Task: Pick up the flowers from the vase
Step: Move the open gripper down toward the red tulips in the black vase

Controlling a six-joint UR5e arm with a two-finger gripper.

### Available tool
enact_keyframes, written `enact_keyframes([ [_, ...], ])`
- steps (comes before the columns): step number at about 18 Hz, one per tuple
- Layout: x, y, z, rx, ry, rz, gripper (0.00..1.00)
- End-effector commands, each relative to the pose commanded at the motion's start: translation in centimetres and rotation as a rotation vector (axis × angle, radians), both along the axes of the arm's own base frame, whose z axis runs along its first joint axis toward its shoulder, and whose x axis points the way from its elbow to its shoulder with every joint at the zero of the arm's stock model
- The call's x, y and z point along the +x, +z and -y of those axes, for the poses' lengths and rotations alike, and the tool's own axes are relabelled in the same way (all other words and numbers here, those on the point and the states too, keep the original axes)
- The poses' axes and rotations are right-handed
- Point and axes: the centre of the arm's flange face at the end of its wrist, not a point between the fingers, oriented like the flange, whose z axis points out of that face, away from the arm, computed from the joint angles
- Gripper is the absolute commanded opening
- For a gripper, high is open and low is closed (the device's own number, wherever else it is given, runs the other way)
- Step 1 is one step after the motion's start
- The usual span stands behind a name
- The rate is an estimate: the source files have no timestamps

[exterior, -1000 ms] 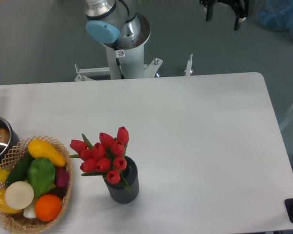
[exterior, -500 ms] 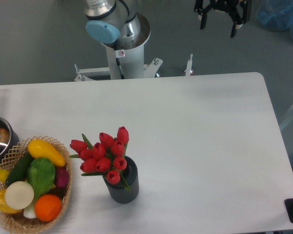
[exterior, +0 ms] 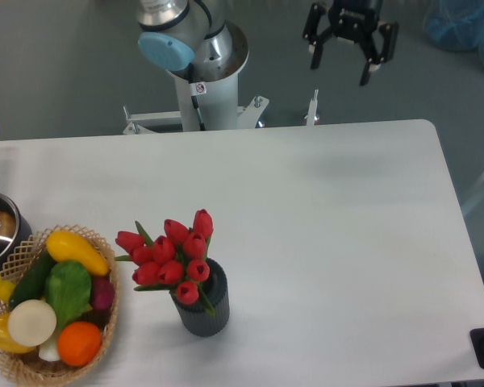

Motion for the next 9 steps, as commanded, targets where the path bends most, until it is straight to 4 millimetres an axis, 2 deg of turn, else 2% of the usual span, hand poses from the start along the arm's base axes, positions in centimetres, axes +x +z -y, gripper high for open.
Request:
enact_keyframes([
  [3, -0.5, -1.1, -1.6, 0.000, -0.038, 0.000, 1.00],
  [7, -0.1, -2.1, -5.2, 0.005, -0.124, -0.029, 1.00],
  [9, 0.0, -2.2, -5.7, 0.011, -0.134, -0.023, 1.00],
])
